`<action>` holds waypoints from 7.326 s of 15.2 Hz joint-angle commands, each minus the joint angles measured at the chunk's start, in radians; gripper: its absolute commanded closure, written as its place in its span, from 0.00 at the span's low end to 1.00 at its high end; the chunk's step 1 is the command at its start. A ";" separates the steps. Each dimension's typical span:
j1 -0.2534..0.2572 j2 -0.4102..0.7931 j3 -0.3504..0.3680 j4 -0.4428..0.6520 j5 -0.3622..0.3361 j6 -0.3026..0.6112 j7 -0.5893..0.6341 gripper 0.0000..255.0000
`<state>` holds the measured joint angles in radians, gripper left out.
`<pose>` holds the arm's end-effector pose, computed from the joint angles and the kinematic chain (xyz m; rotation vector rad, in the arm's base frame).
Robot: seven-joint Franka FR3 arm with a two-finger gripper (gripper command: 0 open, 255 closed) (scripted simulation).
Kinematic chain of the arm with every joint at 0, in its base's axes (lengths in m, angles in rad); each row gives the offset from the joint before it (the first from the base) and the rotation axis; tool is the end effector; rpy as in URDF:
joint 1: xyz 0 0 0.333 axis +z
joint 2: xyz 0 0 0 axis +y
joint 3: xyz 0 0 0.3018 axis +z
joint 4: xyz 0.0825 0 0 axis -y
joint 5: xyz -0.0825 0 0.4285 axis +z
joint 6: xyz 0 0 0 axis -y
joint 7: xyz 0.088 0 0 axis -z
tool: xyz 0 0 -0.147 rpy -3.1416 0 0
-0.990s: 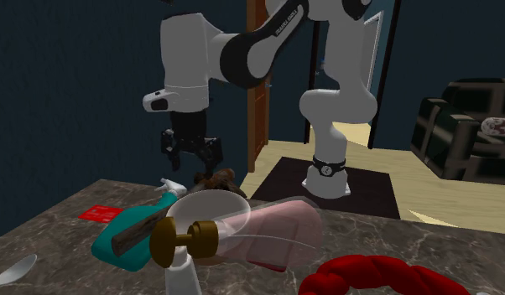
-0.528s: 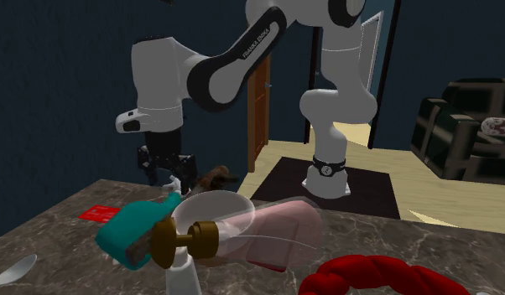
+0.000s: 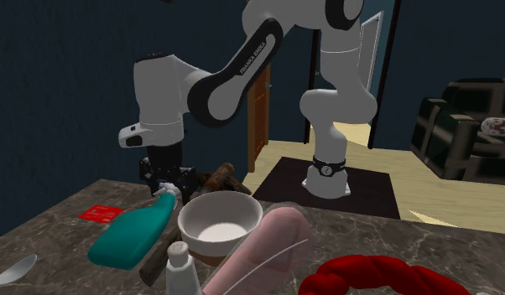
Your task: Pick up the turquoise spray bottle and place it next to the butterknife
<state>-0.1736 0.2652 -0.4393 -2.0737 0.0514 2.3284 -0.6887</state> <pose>0.5014 -0.3534 0.2315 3.0714 0.0846 -0.0492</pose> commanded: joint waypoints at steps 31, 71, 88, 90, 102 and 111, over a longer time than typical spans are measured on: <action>0.019 -0.118 -0.018 0.085 -0.063 -0.193 0.032 1.00; 0.351 -0.623 0.446 -0.332 -0.118 -0.325 0.847 1.00; 0.526 -0.436 0.729 -0.131 -0.040 -0.353 1.265 1.00; 0.543 -0.395 0.758 -0.087 -0.045 -0.359 1.316 1.00; 0.632 -0.169 0.858 0.114 -0.117 -0.354 1.538 1.00; 0.636 -0.119 0.855 0.047 -0.143 -0.243 1.558 1.00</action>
<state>0.4628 0.1436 0.4159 -2.0136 -0.0899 2.0698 0.8679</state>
